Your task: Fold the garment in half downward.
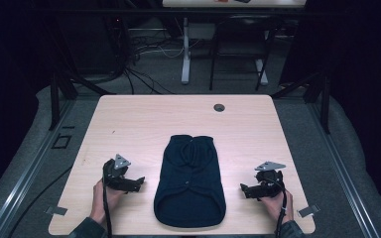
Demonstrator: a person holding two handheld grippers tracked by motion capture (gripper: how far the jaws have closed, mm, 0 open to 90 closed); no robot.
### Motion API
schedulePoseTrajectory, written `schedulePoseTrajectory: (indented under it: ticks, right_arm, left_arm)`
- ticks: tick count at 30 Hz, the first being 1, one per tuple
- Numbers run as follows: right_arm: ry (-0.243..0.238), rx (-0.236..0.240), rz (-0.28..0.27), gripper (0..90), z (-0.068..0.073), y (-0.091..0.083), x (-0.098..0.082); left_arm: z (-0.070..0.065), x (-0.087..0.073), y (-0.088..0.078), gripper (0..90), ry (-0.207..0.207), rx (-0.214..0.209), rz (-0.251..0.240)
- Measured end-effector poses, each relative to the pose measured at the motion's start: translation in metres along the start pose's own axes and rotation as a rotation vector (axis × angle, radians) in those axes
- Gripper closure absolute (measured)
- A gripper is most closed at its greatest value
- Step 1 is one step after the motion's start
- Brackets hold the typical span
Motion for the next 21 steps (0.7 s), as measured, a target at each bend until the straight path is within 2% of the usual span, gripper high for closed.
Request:
schedulePoseTrajectory:
  ticks: [6, 12, 16, 21]
  right_arm:
    - [-0.045, 0.022, 0.020, 3.3, 0.010, -0.002, 0.007]
    - [-0.073, 0.025, -0.012, 4.0, 0.016, -0.005, 0.017]
    - [-0.090, 0.050, -0.026, 4.4, 0.024, -0.007, 0.027]
    - [-0.092, 0.080, -0.039, 4.7, 0.030, -0.007, 0.037]
  left_arm:
    - [-0.002, 0.009, -0.003, 0.3, 0.003, -0.027, -0.013]
    - [-0.008, 0.021, -0.004, 1.0, 0.026, -0.030, -0.027]
    - [-0.016, 0.034, -0.003, 1.1, 0.050, -0.045, -0.039]
    - [-0.019, 0.039, 0.000, 1.1, 0.058, -0.055, -0.035]
Point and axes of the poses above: each handheld gripper's, and its own axes: y roughly forward along the jaws, x roughly out of its top, z roughly to its left, the point moved 5 cm from there along y, roughly forward along the jaws, and after that the axes turned 4 degrees about z, right-handed, at the moved point
